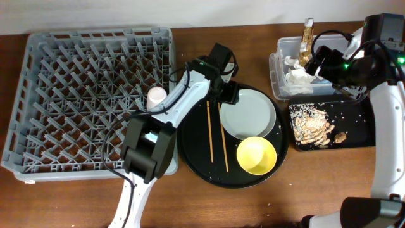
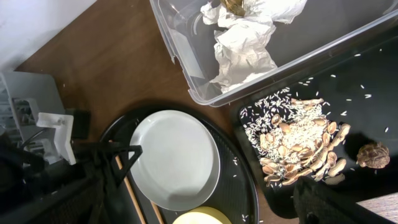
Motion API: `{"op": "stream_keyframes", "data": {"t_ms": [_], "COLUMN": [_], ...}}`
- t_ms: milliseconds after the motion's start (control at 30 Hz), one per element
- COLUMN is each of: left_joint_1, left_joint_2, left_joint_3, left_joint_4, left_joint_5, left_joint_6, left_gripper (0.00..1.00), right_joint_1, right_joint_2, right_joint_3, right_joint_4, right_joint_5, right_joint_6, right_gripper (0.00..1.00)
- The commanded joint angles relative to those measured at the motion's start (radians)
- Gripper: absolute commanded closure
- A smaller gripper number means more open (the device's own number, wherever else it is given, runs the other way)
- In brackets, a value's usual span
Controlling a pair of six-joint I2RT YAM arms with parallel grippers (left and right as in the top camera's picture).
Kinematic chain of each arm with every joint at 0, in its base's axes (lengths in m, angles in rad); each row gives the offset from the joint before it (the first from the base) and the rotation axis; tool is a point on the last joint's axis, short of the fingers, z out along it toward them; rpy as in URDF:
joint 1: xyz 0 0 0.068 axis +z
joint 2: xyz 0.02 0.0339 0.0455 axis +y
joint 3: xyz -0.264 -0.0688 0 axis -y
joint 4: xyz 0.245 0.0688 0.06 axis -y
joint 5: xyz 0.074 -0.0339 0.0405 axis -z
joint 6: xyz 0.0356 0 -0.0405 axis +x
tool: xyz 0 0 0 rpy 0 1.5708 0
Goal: Sort waste into correct bins and load items into the dishwasher rack
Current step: 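Grasp the white plate edge with the left gripper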
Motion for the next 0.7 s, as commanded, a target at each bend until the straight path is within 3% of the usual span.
{"op": "stream_keyframes", "data": {"t_ms": [0, 233, 500, 600, 667], "left_joint_1": [-0.006, -0.005, -0.049, -0.050, -0.050], "left_joint_2": [0.063, 0.051, 0.082, 0.082, 0.082], "left_joint_3": [0.006, 0.047, 0.051, 0.051, 0.051], "left_joint_4": [0.002, -0.026, -0.067, -0.063, -0.064], "left_joint_5": [-0.006, -0.003, -0.038, -0.037, -0.040], "left_joint_6": [-0.008, 0.023, 0.050, 0.050, 0.050], "left_gripper": [0.43, 0.44, 0.72, 0.93, 0.96], "right_joint_1": [0.001, 0.001, 0.001, 0.001, 0.001], "right_joint_2": [0.005, 0.005, 0.005, 0.005, 0.005], "right_joint_3": [-0.006, -0.006, -0.006, -0.006, -0.006], "right_joint_4": [-0.001, -0.003, -0.013, -0.022, -0.021], "right_joint_5": [0.005, 0.005, 0.005, 0.005, 0.005], "right_joint_6": [0.007, 0.007, 0.007, 0.008, 0.007], "right_gripper": [0.01, 0.01, 0.01, 0.01, 0.01]}}
